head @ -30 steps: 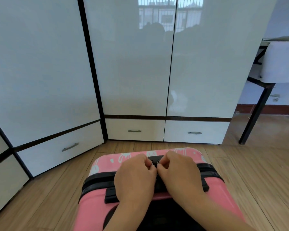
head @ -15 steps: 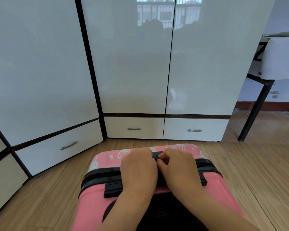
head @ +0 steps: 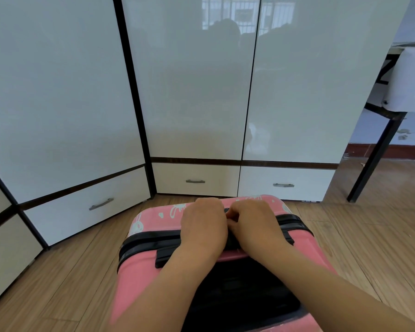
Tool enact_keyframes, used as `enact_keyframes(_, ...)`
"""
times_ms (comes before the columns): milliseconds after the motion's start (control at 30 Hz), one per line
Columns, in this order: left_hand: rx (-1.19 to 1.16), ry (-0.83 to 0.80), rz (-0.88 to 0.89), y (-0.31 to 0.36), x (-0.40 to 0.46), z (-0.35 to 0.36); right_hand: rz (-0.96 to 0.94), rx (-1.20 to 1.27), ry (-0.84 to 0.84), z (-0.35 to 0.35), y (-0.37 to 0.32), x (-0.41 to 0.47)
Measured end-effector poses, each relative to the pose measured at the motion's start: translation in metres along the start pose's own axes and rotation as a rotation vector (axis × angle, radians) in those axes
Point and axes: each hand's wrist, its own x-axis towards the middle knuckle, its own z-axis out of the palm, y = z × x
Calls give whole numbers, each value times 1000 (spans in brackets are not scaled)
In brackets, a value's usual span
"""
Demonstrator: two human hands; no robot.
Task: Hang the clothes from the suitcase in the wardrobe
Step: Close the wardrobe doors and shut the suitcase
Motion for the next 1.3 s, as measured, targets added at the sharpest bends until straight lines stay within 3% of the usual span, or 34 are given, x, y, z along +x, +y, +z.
enact_keyframes(133, -94, 31, -33, -11, 2, 6, -37, -11, -41, -1, -3, 7)
enact_keyframes(333, -362, -67, -45, -23, -6, 3, -78, 5, -83, -2, 2, 1)
enact_keyframes(567, -579, 108, -155, -25, -24, 6, 48, 373, 40, -13, 10, -20)
enact_keyframes(700, -648, 249, -240, -30, -27, 3, -149, 133, -104, -9, 6, -26)
enact_keyframes(800, -541, 272, -228, -43, -35, -5, -142, 82, -190, -9, 6, -22)
enact_keyframes(900, -334, 202, -341, -76, -41, -17, -94, 259, 18, -13, 14, -27)
enact_keyframes(967, -330, 66, -435, -100, -46, -17, -1, 331, 207, -17, 26, -33)
enact_keyframes(1067, -613, -42, -442, -107, -53, -6, 53, 224, 232, -20, 41, -48)
enact_keyframes(1200, -712, 13, -470, -88, -48, 13, 29, -68, 33, -23, 48, -73)
enact_keyframes(1300, -687, 26, -469, -49, -45, 31, 127, -209, 74, -31, 65, -70)
